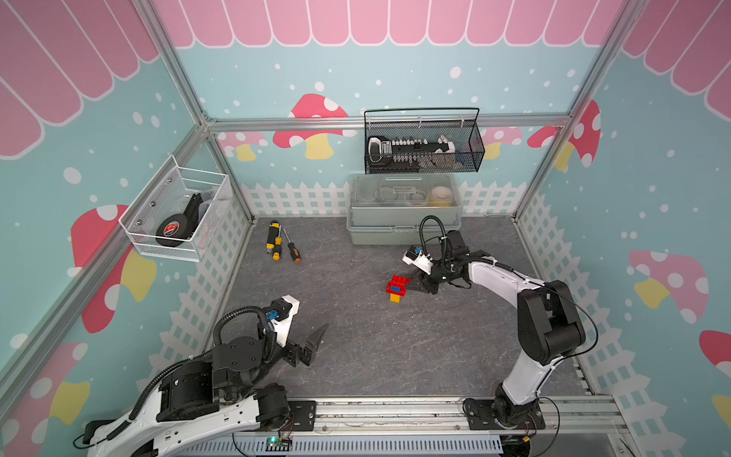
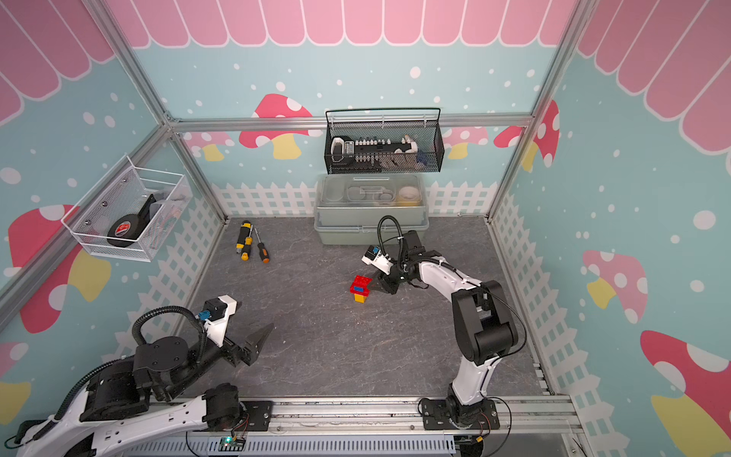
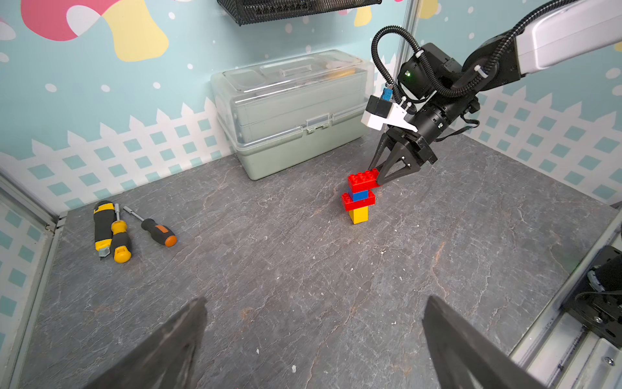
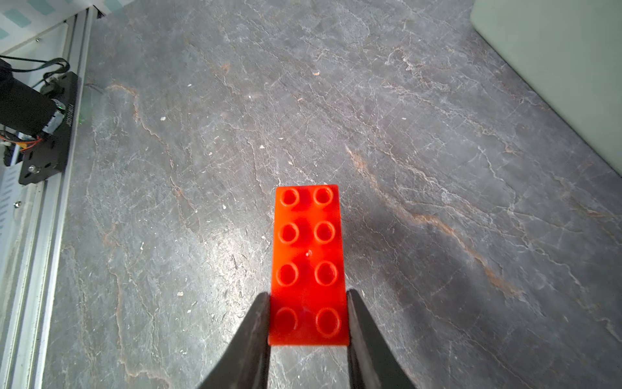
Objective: Assemble the letter f with lego
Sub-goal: Pick up the lego brick from the center of the board, then place the lego brick at the center of the board.
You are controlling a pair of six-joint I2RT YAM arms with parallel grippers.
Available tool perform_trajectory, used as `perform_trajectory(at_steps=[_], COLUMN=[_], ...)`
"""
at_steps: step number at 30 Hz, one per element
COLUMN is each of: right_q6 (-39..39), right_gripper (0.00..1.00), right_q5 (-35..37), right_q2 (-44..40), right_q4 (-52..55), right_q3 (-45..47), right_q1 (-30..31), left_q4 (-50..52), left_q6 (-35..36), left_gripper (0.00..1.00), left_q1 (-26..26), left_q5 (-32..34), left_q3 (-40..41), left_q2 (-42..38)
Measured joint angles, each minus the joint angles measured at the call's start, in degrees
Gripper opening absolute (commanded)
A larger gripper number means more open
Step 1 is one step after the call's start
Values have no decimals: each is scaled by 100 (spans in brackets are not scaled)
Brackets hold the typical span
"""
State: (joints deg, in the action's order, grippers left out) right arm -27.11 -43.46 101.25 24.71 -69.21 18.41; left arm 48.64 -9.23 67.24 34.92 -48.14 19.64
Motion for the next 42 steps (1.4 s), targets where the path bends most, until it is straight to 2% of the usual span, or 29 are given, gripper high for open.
perform_trajectory(at_steps=[16, 24, 29, 42], right_q6=[688, 494, 481, 946], right_gripper=[35, 32, 32, 32], right_q5=[-1360, -2057, -2129, -2306], right_q2=[-17, 409, 702, 916], right_q4=[9, 911, 1154, 730], right_q3=[223, -125, -284, -131], right_q1=[-46, -116, -118, -118], left_q4=[0, 0, 0, 0], left_q6=[0, 0, 0, 0], left_gripper=[99, 99, 99, 99], left_q1=[-4, -4, -4, -4], left_q5=[-22, -48, -63, -61], left_q3=[0, 0, 0, 0], left_q2=[-2, -4, -11, -11])
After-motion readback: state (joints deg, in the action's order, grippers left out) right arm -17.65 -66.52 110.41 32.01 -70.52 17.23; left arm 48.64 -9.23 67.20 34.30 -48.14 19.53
